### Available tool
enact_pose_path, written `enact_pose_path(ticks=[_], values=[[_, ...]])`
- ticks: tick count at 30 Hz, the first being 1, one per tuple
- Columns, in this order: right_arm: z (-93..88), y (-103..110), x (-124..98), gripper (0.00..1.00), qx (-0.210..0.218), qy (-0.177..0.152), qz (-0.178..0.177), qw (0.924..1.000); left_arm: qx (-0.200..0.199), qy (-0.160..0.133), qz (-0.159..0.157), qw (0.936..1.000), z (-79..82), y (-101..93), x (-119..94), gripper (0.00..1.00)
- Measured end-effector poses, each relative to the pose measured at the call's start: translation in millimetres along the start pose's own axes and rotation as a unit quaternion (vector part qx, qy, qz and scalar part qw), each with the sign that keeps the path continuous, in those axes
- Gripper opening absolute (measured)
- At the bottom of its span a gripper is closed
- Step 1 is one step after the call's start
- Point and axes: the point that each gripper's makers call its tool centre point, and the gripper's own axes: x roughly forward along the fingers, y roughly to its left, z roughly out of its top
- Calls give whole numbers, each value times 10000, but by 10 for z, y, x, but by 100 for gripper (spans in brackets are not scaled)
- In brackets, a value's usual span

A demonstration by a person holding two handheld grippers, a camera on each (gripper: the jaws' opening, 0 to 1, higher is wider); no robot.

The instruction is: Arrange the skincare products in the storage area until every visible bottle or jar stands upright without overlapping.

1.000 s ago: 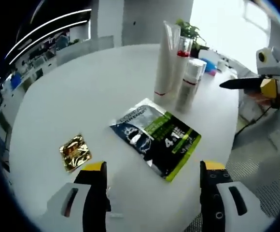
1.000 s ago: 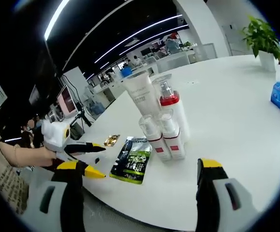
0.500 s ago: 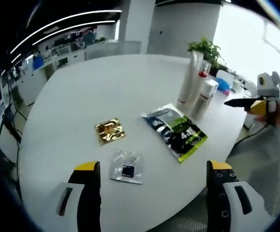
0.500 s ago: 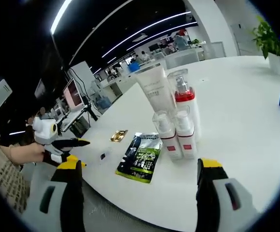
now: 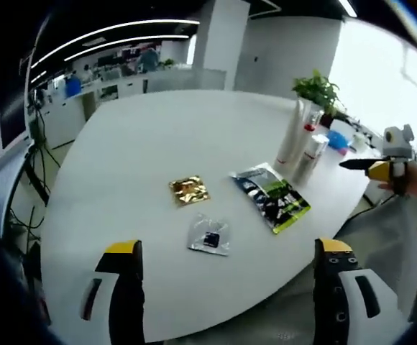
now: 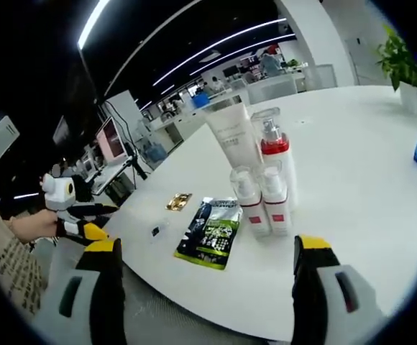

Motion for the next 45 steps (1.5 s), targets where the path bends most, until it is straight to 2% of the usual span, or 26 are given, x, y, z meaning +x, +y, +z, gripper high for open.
enact_pose_path(ticks=[6, 20, 33, 41, 45], values=[[1, 19, -20, 99, -20, -30, 2, 10000, -108, -144, 177, 9997, 33, 50, -128, 97], [-13, -14, -25, 99, -45, -64, -46, 10000, -136, 43, 328, 9994, -71, 132, -162, 97], [2, -26, -41, 98, -130, -122, -106, 9998, 419, 401, 161, 9982, -26, 51, 220, 97], [4, -92, -52, 97, -88, -168, -195, 9996, 882, 812, 127, 9927, -106, 74, 549, 93], [14, -113, -56, 97, -32, -204, -238, 9995, 969, 1061, 165, 9895, -198, 106, 661, 87]])
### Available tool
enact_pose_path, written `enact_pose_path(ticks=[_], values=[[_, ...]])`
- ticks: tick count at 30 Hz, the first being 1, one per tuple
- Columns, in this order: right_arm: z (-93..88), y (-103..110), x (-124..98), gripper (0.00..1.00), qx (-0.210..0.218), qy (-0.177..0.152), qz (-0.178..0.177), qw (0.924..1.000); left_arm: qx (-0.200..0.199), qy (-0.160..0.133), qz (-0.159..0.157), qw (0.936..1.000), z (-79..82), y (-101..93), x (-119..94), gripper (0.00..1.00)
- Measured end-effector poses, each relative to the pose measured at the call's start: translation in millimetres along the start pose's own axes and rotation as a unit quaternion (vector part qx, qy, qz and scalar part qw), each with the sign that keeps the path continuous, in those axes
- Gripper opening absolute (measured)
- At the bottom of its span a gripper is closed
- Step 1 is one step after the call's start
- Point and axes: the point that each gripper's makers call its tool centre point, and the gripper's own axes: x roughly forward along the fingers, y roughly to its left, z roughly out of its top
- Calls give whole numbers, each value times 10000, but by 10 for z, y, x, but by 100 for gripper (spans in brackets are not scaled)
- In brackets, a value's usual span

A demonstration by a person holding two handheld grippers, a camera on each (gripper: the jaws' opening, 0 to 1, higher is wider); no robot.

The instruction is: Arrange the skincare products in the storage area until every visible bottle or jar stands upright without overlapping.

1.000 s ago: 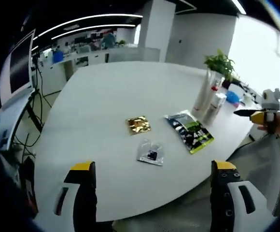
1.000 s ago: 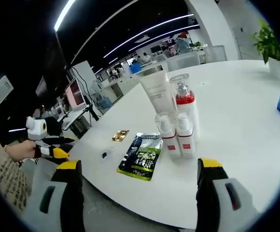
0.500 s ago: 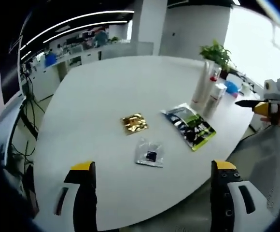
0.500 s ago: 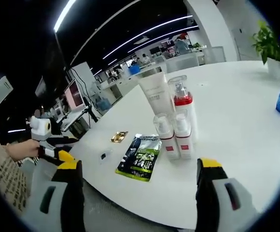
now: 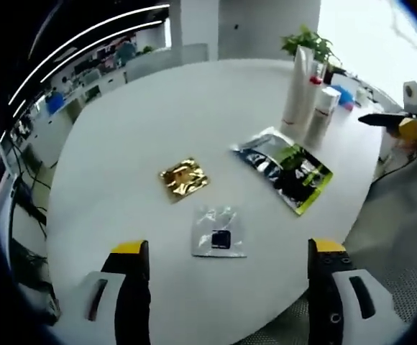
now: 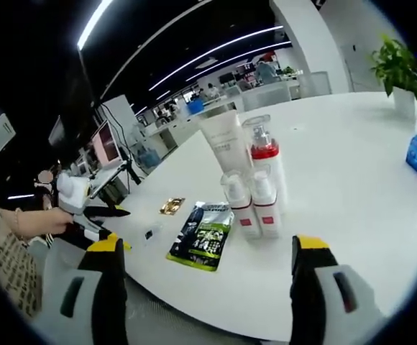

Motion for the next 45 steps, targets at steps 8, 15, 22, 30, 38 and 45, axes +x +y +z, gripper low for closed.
enact_pose_path(ticks=[8, 15, 22, 30, 38, 45], values=[[-9, -16, 0, 97, 18, 12, -39, 10000, 184, 358, -79, 9992, -131, 15, 206, 73], [-16, -46, -9, 96, 62, 12, -120, 9999, 283, 452, -169, 9984, -139, 35, 308, 66], [-18, -63, -11, 95, 36, 19, -189, 9998, 362, 516, -216, 9978, -104, 51, 359, 57], [-25, -89, -11, 95, 73, 45, -246, 9997, 499, 613, -267, 9965, -84, 76, 413, 49], [-35, -98, -8, 95, 90, 76, -286, 9995, 500, 588, -330, 9965, -55, 84, 429, 46], [-40, -105, -11, 95, 100, 85, -298, 9995, 642, 612, -401, 9953, -42, 75, 454, 38]])
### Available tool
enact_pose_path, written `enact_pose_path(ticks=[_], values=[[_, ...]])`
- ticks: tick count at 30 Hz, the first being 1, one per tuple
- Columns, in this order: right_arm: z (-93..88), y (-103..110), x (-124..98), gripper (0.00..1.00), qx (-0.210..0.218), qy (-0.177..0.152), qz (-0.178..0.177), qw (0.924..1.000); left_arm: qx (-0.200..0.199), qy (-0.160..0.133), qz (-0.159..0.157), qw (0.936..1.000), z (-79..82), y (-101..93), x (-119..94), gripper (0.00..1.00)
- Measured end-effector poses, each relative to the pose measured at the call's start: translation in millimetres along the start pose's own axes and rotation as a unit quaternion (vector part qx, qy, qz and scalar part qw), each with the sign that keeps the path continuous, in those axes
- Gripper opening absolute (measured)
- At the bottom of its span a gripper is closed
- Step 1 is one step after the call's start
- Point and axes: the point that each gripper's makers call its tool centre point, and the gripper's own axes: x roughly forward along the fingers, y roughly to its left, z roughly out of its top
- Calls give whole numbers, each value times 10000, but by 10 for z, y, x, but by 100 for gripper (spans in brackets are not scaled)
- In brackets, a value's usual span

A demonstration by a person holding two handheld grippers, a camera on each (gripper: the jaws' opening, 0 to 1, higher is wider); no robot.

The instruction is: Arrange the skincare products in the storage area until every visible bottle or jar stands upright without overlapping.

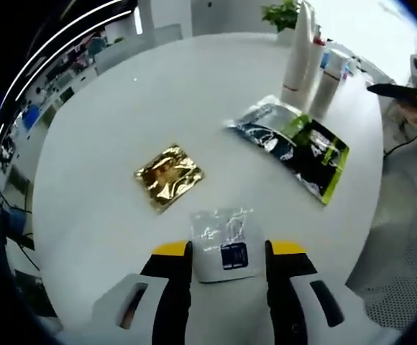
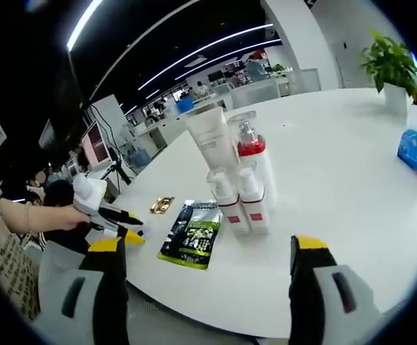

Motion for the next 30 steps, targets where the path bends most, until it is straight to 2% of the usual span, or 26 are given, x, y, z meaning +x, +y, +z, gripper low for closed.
enact_pose_path(ticks=[5, 7, 10, 12, 14, 17, 22, 27, 30], values=[[0, -1, 0, 95, 4, -7, 1, 10000, 174, 51, -77, 9998, 9, -7, 9, 37], [2, -2, 1, 95, 11, -14, 3, 10000, 492, 155, -151, 9986, 19, -18, 1, 37], [4, 0, 4, 95, 10, -19, 9, 10000, 699, 97, -263, 9972, 99, -34, -27, 37], [5, 1, 5, 95, 9, -25, 13, 10000, 982, 75, -362, 9945, 173, -49, -64, 37], [6, 0, 5, 95, 14, -35, 14, 10000, 1345, 99, -481, 9897, 224, -79, -82, 37], [11, -2, 1, 95, 26, -55, 16, 10000, 1943, 187, -729, 9781, 265, -170, -100, 37], [21, -7, -10, 95, 44, -94, 0, 9999, 2121, 188, -994, 9720, 312, -274, -97, 37], [27, -11, -15, 95, 59, -108, -3, 9999, 2597, 315, -1173, 9580, 294, -340, -72, 37], [23, -12, -14, 95, 52, -91, 0, 9999, 2708, 316, -1282, 9535, 303, -367, -63, 37]])
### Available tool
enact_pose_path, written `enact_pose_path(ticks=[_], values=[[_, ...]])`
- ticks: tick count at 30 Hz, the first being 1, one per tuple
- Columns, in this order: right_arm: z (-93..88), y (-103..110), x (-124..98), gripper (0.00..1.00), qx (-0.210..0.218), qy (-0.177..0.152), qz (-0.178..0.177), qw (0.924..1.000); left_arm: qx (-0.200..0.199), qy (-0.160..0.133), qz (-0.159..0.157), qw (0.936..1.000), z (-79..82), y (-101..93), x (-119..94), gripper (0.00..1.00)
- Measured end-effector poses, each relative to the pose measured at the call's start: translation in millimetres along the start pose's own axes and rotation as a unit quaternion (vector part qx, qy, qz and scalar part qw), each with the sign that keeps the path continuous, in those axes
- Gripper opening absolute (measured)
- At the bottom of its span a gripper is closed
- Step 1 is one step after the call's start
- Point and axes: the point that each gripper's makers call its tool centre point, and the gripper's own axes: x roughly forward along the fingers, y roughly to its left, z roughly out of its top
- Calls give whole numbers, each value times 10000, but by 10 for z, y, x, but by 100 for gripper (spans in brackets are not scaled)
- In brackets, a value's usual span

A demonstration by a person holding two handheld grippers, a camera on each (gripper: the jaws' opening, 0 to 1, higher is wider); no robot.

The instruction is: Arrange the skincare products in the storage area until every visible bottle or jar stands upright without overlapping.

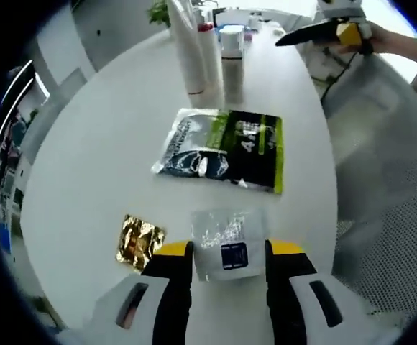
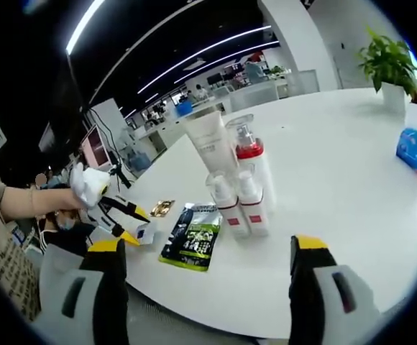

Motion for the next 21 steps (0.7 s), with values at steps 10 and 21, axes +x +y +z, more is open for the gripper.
enact_pose_path(ticks=[10, 21], values=[[-5, -19, 0, 95, 7, 15, -42, 10000, 586, 103, -349, 9976, 15, -39, 95, 37], [-11, -47, 0, 95, 50, 8, -114, 9999, 974, 116, -682, 9928, 14, -78, 226, 37]])
